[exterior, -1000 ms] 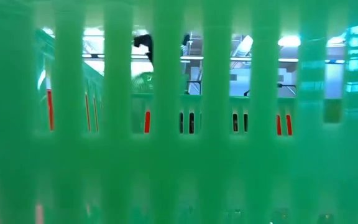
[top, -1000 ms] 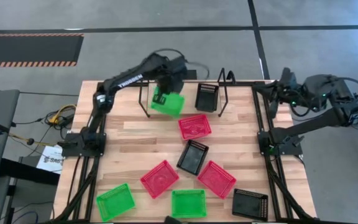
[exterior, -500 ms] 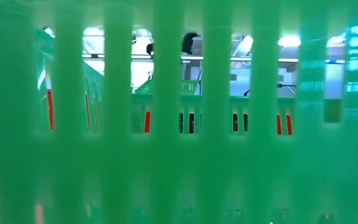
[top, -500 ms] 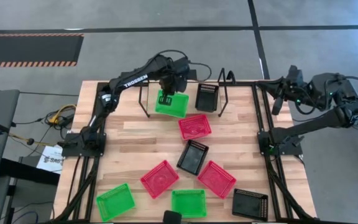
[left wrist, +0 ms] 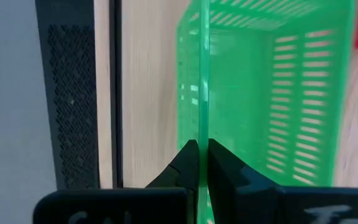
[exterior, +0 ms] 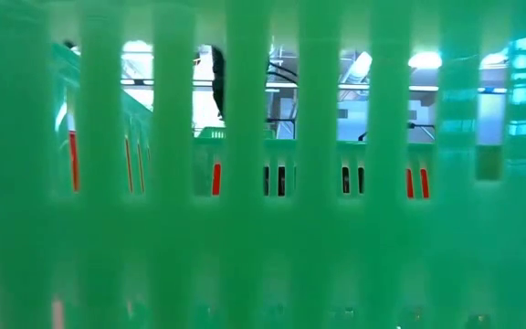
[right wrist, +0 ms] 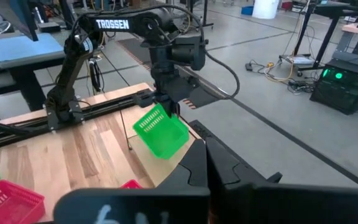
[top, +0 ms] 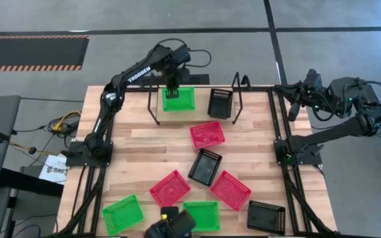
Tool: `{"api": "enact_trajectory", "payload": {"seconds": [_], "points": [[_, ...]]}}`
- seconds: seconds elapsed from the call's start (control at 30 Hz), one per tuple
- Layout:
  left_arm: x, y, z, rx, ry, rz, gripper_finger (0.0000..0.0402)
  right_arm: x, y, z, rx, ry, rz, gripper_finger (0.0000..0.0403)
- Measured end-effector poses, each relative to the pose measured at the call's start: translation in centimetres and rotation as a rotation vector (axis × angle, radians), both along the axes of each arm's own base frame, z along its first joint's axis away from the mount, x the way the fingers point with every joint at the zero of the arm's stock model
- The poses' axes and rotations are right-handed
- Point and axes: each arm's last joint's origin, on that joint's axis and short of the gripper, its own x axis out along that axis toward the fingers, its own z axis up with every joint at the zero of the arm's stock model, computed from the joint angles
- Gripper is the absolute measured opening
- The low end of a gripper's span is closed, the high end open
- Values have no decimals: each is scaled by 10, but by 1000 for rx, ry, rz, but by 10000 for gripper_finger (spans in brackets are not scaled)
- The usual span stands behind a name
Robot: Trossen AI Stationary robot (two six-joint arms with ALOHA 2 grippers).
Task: Stack baskets on shelf by color
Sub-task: Put the top green bin on the shelf
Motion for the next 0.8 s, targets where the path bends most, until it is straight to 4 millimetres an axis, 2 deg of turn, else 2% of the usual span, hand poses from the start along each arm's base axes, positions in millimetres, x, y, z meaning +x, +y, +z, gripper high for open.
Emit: {"api": "enact_trajectory", "payload": {"seconds": [0.4,0.8], "points": [[14,15,-42,-82,30,-29,0,0,0,-2,0,19,4,0],[17,12,-41,-92,22,51,2,-1,0,-3,2,33,13,1]]}}
